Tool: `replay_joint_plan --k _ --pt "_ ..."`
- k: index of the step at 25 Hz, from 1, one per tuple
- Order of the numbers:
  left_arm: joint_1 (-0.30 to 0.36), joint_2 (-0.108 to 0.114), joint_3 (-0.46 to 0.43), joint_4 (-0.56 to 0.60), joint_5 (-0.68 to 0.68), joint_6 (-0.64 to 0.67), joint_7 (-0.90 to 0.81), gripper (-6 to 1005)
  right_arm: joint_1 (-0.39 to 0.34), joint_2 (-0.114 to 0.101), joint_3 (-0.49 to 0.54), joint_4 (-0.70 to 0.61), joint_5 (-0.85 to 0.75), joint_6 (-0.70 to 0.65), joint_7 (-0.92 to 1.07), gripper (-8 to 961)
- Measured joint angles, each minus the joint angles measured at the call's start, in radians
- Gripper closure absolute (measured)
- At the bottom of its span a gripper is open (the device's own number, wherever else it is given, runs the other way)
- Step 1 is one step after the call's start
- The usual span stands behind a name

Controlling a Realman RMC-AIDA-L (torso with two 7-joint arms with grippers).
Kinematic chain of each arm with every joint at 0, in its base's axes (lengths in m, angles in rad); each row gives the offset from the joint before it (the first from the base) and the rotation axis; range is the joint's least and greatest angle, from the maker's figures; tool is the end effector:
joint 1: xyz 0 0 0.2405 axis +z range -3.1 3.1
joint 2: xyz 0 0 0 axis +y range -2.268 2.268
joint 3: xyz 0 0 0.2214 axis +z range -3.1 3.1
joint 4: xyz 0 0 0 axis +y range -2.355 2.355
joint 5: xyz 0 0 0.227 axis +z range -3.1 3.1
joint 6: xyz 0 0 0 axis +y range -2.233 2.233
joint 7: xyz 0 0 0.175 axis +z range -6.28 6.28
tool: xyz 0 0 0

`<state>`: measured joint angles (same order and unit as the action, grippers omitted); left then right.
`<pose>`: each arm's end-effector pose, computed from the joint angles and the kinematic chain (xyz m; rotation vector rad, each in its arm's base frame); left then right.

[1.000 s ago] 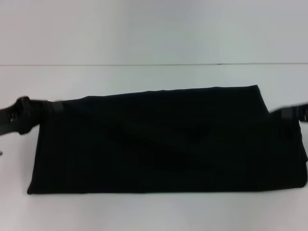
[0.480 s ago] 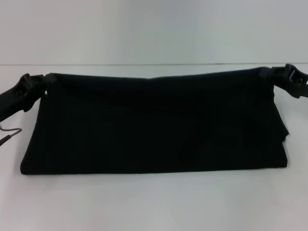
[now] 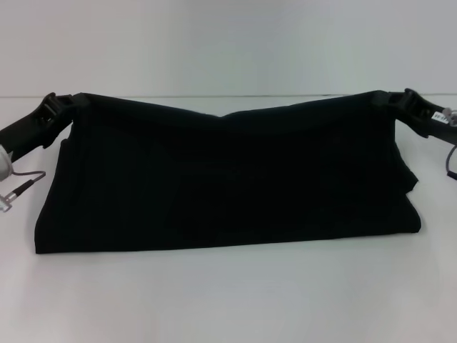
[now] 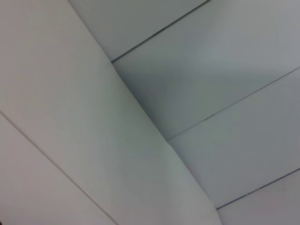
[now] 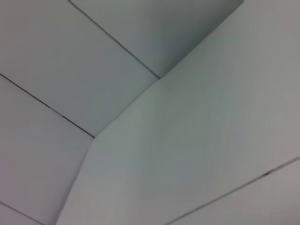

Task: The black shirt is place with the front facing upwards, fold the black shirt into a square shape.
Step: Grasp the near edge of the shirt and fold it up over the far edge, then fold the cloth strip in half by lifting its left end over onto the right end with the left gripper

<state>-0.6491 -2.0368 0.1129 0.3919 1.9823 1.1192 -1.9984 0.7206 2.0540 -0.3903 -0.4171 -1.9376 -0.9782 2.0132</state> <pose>-0.2983 0.4145 0.0409 -1.6030 -1.6741 -1.1853 0.2642 0.4413 0.0130 -1.7955 1.5944 0.9709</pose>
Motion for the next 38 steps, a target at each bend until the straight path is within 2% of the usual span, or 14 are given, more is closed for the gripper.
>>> replay_joint_plan --k 3,6,13,19,24,27,34,38 --pt "-0.008 -0.011 0.002 -0.007 -0.018 -0.049 0.028 966 0.009 0.02 0.002 0.007 0.0 0.051 -0.034 894" --pt "-0.014 -0.019 0.004 -0.016 -0.038 -0.088 0.058 966 0.019 0.03 0.005 0.021 0.013 0.093 -0.071 894" --pt "-0.031 -0.033 0.005 -0.037 -0.051 -0.161 0.097 966 0.037 0.033 0.001 0.057 0.058 0.151 -0.129 894" --pt "-0.041 -0.065 0.003 -0.039 -0.111 -0.23 0.158 966 0.056 0.039 -0.007 0.084 0.081 0.185 -0.232 895" --pt "-0.028 -0.087 0.002 -0.047 -0.219 -0.262 0.216 828 0.056 0.04 -0.008 0.118 0.155 0.241 -0.293 836" --pt "-0.025 -0.088 0.005 -0.055 -0.235 -0.274 0.232 733 0.046 0.039 -0.003 0.121 0.181 0.257 -0.293 614" --pt "-0.024 -0.089 0.009 -0.058 -0.233 -0.274 0.234 505 0.017 0.039 0.001 0.123 0.261 0.243 -0.29 451" --pt "-0.002 -0.082 0.036 -0.057 -0.228 -0.197 0.229 371 -0.033 0.038 0.0 0.118 0.315 0.152 -0.304 358"
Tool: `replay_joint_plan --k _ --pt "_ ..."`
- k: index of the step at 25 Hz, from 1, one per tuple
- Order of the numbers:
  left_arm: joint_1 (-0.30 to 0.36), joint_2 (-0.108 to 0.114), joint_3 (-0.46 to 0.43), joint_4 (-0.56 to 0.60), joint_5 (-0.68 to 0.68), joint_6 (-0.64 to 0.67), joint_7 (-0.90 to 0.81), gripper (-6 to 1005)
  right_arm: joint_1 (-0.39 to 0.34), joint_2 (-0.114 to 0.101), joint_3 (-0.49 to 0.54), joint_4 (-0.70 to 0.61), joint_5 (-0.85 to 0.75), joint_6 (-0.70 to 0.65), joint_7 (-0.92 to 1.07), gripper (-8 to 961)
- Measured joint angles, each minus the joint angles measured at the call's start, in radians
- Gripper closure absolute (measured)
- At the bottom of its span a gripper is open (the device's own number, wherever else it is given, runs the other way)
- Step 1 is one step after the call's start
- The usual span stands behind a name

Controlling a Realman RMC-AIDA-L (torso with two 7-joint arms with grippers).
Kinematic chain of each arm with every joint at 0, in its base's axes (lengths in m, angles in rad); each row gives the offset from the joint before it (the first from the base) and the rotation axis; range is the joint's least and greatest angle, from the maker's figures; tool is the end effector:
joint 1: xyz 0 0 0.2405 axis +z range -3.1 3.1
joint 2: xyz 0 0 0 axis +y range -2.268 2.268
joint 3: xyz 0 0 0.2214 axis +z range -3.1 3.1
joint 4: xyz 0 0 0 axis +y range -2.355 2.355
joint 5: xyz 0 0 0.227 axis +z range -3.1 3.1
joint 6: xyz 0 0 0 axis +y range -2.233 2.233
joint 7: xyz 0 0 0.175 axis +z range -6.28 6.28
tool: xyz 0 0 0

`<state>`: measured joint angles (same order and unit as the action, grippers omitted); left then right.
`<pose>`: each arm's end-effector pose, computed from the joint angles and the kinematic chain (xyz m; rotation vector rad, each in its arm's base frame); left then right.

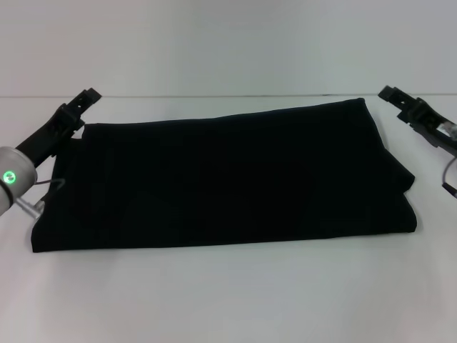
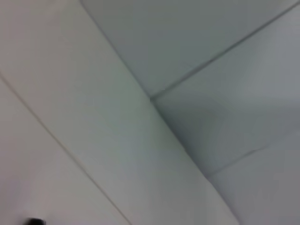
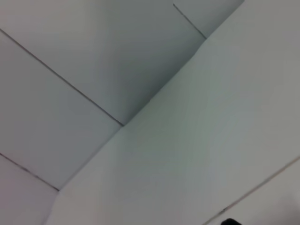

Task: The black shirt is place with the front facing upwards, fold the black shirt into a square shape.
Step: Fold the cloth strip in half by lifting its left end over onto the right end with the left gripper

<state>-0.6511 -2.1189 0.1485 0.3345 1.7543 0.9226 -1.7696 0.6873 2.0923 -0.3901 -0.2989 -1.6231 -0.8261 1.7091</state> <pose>-0.3060 0.4195 0.0116 -1.4432 -1.5999 -1.1645 0.2878 0.4369 -0.0012 -1.5842 1.5269 1.0346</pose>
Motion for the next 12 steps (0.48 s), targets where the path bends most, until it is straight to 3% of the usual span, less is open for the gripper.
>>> replay_joint_plan --k 5,9,12 --pt "0.061 0.036 0.077 0.008 0.002 0.221 -0.035 199 -0.079 -0.015 -0.024 -0.018 0.002 -0.283 -0.178 166" --pt "0.127 0.091 0.206 0.011 0.002 0.362 -0.178 194 -0.123 -0.015 -0.119 -0.042 -0.054 -0.455 -0.381 217" --pt "0.176 0.111 0.243 0.026 0.002 0.44 -0.239 185 -0.142 -0.003 -0.201 -0.044 -0.088 -0.5 -0.548 238"
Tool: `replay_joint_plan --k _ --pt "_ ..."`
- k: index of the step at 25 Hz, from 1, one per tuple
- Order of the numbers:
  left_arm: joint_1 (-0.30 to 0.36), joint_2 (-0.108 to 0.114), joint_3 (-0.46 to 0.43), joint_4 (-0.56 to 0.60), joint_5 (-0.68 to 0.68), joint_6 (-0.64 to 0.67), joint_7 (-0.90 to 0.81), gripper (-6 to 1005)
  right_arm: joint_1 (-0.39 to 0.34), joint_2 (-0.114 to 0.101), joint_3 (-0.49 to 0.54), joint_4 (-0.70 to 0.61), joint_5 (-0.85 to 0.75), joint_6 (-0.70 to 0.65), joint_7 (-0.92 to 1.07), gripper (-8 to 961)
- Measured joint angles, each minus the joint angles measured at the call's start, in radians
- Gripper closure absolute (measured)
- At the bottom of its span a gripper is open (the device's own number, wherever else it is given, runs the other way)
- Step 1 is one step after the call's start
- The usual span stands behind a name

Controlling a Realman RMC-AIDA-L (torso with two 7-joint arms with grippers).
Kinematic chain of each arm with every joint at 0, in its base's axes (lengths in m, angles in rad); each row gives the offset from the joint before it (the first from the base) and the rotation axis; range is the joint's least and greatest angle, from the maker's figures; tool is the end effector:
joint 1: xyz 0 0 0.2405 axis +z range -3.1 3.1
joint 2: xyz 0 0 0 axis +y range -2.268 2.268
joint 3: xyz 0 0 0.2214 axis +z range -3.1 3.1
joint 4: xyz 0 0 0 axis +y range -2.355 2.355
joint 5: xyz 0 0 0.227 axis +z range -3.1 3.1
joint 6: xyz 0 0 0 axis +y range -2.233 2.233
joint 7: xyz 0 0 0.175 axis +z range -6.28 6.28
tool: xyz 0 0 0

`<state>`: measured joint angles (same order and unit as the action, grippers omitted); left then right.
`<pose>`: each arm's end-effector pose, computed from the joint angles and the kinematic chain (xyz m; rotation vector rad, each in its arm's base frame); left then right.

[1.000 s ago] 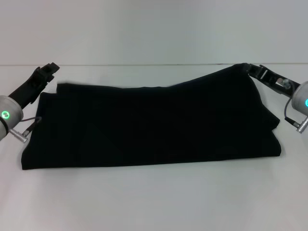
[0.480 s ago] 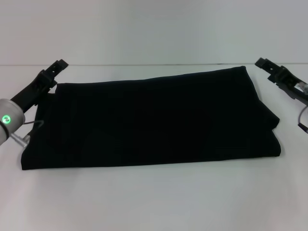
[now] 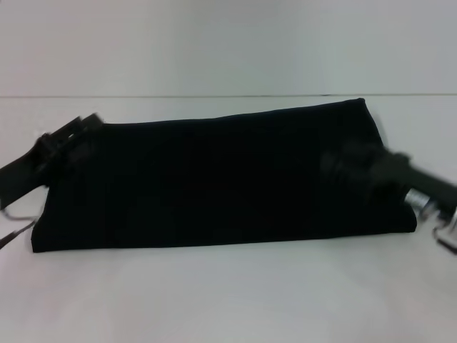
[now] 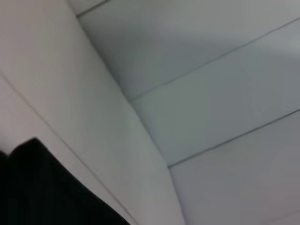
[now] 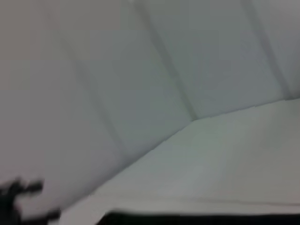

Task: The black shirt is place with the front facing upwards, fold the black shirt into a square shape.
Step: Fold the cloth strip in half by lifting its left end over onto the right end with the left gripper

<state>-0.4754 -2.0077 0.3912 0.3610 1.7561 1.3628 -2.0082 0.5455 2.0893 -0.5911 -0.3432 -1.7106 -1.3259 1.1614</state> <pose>-0.3013 0.3573 0.0329 -1.7512 -1.7511 -1.3019 0.2509 0.3601 -0.0310 -2.3251 0.7833 0.9316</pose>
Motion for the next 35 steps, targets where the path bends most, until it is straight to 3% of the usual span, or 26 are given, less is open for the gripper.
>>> replay_joint_plan --k 4,10,12,14,22,35 --pt "0.086 -0.002 0.004 0.072 0.003 0.111 -0.066 155 -0.005 0.008 -0.065 0.07 -0.007 -0.022 -0.2 220" --pt "0.212 -0.02 0.005 0.178 0.087 0.178 -0.216 140 0.0 0.011 -0.069 0.192 -0.003 -0.033 -0.44 12" --pt "0.212 -0.02 0.005 0.178 0.087 0.178 -0.216 140 0.0 0.011 -0.069 0.21 -0.003 -0.031 -0.465 11" --pt "0.257 -0.022 -0.002 0.2 0.135 0.195 -0.298 140 0.001 0.011 -0.074 0.216 -0.005 -0.028 -0.471 10" --pt "0.246 -0.021 -0.004 0.209 0.243 0.106 -0.407 141 0.004 0.011 -0.11 0.236 -0.008 0.01 -0.508 9" --pt "0.228 -0.018 -0.008 0.205 0.257 -0.033 -0.483 140 0.007 0.012 -0.11 0.242 -0.007 0.012 -0.513 9"
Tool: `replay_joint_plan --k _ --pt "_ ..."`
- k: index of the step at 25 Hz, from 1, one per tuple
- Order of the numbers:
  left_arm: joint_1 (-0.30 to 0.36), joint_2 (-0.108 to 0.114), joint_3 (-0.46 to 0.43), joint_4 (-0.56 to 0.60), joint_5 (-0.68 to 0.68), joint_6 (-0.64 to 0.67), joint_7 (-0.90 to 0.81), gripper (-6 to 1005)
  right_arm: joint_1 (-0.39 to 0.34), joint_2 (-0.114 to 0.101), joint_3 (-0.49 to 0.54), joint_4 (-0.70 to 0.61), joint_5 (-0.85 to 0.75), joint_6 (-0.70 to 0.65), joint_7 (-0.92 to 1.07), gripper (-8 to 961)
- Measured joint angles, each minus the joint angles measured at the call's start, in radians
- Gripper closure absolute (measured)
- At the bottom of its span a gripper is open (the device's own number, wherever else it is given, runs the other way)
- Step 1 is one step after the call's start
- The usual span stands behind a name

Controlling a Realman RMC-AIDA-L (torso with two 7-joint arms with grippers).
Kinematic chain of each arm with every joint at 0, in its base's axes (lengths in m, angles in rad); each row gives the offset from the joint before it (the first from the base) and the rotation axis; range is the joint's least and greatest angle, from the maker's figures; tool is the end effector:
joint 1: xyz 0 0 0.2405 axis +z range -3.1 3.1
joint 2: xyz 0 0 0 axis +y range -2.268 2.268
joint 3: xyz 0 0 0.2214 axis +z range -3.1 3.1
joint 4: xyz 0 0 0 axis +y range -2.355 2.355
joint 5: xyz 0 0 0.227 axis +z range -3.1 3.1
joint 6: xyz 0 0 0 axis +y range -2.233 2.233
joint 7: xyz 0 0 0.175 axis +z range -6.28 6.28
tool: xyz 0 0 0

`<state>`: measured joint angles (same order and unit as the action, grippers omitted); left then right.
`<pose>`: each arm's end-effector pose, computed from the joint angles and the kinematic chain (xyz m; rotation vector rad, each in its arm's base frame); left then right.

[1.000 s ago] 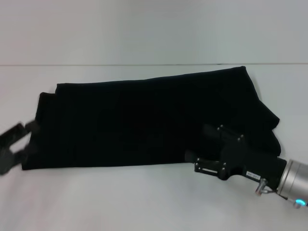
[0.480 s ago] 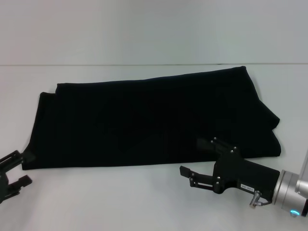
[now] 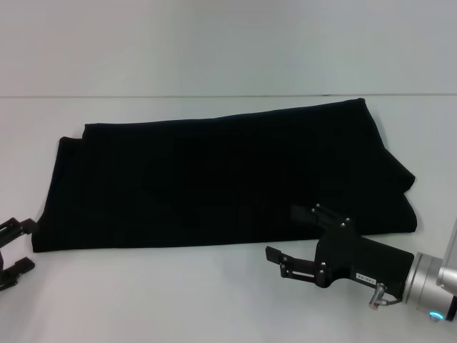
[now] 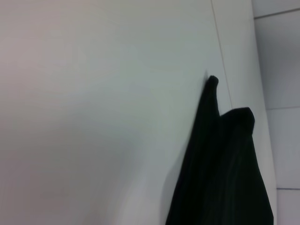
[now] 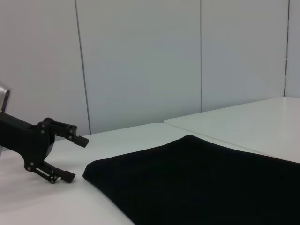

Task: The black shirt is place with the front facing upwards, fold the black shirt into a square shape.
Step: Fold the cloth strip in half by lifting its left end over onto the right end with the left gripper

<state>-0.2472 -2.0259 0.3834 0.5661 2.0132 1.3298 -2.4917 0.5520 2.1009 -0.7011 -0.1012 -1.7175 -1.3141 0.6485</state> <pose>-0.3902 0.2773 0.0436 -1.2692 -2.2411 -1.0285 0.2492 0.3059 -0.1006 -2.5464 0.3842 0.7690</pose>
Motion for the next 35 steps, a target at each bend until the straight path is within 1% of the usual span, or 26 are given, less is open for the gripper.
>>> replay_joint_plan --k 3,12,19,23,28,35 --pt "-0.009 -0.002 0.0 -0.003 0.0 -0.018 -0.015 140 0.002 0.001 0.0 0.0 -0.001 0.0 0.0 9" --pt "-0.026 0.014 0.007 -0.034 0.005 -0.025 -0.05 141 0.003 0.002 0.0 0.0 0.0 0.0 -0.001 9" --pt "-0.042 0.015 0.007 -0.04 0.006 -0.046 -0.053 141 0.003 0.002 0.0 0.001 0.002 -0.001 -0.001 9" --pt "-0.062 0.012 0.01 -0.047 0.007 -0.068 -0.052 141 0.005 0.003 0.0 0.002 0.002 -0.001 -0.001 9" --pt "-0.103 0.018 0.014 -0.08 0.017 -0.095 -0.045 141 0.005 0.004 0.0 0.005 0.005 -0.004 -0.001 9" --pt "-0.154 0.012 0.019 -0.082 0.034 -0.104 -0.035 145 0.01 0.004 0.001 0.013 0.006 -0.003 -0.001 9"
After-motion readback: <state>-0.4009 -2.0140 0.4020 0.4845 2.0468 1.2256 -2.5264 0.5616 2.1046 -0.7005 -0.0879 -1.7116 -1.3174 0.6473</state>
